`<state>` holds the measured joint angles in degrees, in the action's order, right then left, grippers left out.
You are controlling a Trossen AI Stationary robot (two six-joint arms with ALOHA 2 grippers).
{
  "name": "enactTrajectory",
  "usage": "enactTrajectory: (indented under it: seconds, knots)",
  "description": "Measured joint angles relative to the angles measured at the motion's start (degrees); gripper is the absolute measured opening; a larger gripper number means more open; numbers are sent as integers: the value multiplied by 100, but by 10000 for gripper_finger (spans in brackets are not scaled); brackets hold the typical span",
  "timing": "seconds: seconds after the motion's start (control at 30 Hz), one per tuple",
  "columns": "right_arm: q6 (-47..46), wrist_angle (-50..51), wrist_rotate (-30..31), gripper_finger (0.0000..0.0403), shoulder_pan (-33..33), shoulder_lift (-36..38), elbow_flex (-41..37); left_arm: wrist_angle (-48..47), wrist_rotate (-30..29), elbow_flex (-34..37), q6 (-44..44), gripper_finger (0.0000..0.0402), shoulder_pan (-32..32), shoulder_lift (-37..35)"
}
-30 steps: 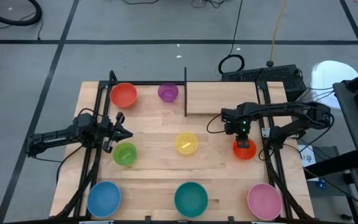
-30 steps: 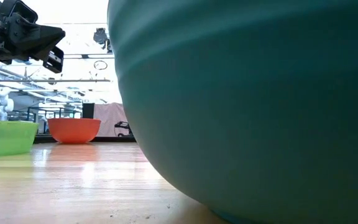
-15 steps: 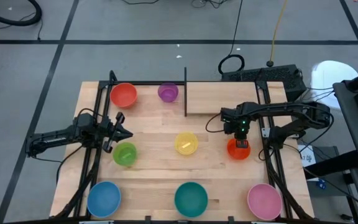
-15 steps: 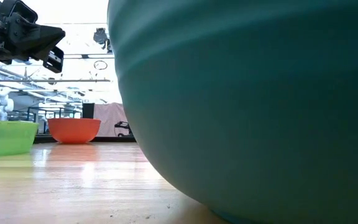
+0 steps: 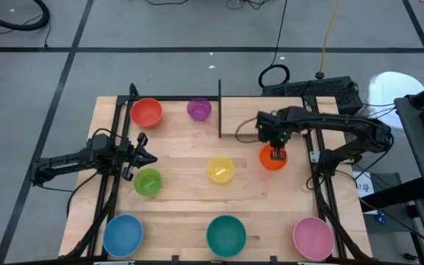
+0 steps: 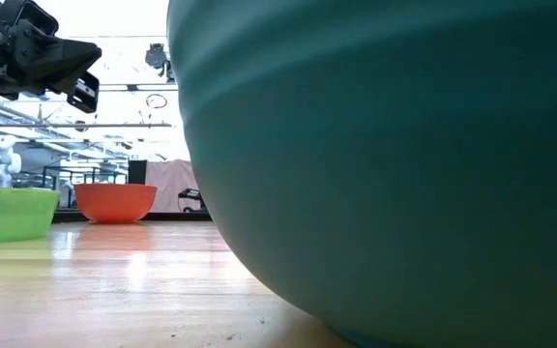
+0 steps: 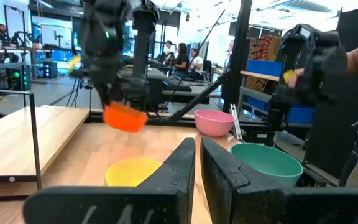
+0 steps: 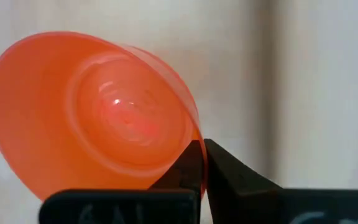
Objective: Place and stack bowls onto a shelf
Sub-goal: Put the small orange bowl on the shelf
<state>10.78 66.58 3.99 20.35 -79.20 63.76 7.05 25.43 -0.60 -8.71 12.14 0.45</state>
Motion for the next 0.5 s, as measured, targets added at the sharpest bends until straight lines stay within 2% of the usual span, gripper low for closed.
enactTrajectory:
  seconds: [0.23, 0.5]
  knots:
    - [-408, 121, 468, 0, 865, 4, 909, 0, 0, 0, 0, 31, 0, -2]
    - [-839, -26, 538, 0, 2187, -2, 1004, 0, 0, 0, -2, 31, 0, 0]
